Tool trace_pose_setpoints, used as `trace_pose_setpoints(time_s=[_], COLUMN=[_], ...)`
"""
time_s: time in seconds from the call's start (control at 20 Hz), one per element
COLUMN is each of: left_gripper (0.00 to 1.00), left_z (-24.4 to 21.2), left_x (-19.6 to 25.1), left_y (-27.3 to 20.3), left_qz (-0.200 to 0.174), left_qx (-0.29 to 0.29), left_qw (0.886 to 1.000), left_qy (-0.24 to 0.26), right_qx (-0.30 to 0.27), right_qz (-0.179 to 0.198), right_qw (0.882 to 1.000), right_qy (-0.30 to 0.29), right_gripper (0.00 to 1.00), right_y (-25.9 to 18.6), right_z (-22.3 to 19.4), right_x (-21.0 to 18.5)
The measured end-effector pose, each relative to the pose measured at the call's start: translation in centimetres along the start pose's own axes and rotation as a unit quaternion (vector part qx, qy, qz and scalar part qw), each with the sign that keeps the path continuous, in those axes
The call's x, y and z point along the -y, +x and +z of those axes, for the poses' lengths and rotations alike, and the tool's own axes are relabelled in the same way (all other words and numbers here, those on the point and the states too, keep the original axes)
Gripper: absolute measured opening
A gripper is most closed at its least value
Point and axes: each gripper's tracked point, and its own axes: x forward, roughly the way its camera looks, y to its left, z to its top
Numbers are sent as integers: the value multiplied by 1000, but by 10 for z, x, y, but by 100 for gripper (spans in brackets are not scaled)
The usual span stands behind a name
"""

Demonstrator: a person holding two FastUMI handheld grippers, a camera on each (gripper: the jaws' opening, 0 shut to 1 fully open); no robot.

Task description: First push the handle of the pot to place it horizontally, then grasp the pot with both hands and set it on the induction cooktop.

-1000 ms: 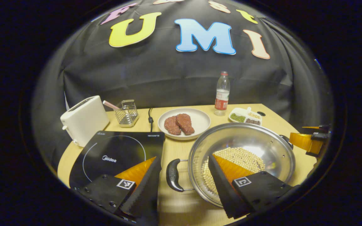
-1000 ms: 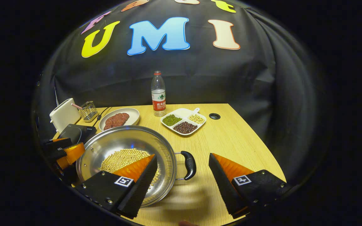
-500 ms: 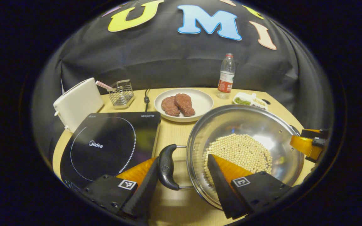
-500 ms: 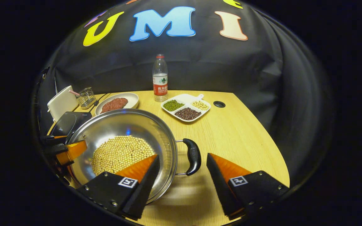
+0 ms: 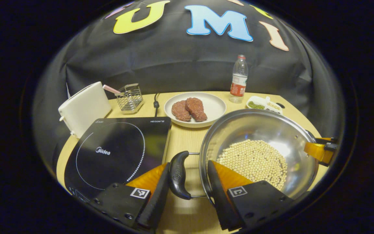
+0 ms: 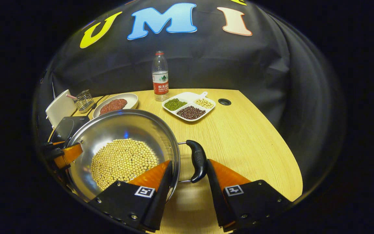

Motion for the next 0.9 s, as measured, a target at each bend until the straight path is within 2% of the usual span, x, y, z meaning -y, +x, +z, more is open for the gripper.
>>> trace_pose_setpoints(time_s=[0.15,0.25,0.3,0.35,0.4,0.45,0.55,0.6,0.65,0.7,0.8,0.9], left_gripper=[68,71,74,69,66,70,60,65,65,60,68,64], left_z=[0,-1,1,1,2,4,7,8,10,14,18,25], left_x=[0,-1,0,0,-1,-1,-1,0,-1,-2,-4,-4], left_y=[1,2,1,0,0,1,-1,0,-1,-2,-5,-8], left_qz=[3,2,2,0,0,1,2,2,3,2,-1,-4], left_qx=[2,5,7,7,8,12,16,20,22,27,34,37], left_qw=[1000,1000,1000,1000,1000,1000,1000,1000,1000,1000,999,999], left_qy=[-5,-9,-11,-11,-7,-6,-8,-6,-4,-4,-4,-7], right_qx=[-13,-25,-29,-27,-24,-24,-22,-23,-26,-26,-20,-15], right_qz=[3,4,4,1,-4,-6,-9,-11,-12,-14,-18,-22], right_qw=[1000,999,999,1000,1000,1000,1000,1000,1000,1000,1000,1000], right_qy=[16,21,17,15,17,14,9,7,8,13,13,13], right_gripper=[56,55,49,49,40,40,40,40,40,40,40,40], right_y=[1,1,0,1,-5,-2,-1,-2,-2,-5,-10,-16], right_z=[1,0,1,2,2,2,2,3,3,5,12,18], right_x=[-1,-3,-2,0,-2,-3,-3,-3,-4,-4,-3,-4])
